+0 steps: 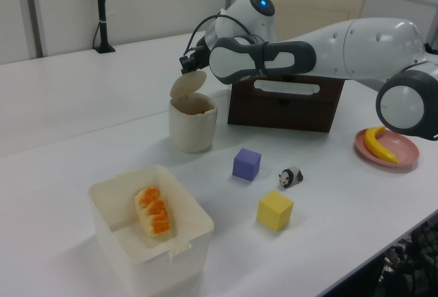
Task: Close the trash can
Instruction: 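Press the lid down onto the trash can rim with the gripper, then hold the gripper pressed on the closed lid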
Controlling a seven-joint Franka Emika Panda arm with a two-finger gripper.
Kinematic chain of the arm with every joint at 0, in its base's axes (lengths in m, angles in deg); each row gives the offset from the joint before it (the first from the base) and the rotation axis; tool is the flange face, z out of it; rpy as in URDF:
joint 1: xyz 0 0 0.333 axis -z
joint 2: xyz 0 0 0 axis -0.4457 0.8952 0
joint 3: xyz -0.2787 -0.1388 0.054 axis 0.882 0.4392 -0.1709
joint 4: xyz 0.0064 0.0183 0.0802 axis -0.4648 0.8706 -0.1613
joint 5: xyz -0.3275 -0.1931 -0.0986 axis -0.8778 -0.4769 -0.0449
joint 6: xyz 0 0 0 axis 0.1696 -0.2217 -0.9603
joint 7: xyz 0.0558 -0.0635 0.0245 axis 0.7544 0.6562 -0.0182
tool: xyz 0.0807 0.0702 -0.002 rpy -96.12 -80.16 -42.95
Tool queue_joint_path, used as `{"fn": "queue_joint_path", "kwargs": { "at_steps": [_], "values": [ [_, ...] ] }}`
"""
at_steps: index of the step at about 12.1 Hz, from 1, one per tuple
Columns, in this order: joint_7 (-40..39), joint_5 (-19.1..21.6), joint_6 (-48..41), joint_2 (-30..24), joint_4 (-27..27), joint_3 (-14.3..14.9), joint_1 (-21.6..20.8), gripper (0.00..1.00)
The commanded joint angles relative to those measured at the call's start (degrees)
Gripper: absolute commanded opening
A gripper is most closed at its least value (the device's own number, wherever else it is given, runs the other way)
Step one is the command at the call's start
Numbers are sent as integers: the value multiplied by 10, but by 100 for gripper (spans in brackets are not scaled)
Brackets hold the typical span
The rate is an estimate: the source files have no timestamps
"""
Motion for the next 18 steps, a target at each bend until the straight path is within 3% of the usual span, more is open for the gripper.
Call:
{"fn": "queue_joint_path", "kwargs": {
  "at_steps": [1,7,18],
  "values": [
    [29,6,-61,-36,19,7,-4,0],
    [53,5,-94,-67,40,9,-1,0],
    [53,-2,-125,-66,67,10,7,0]
  ]
}}
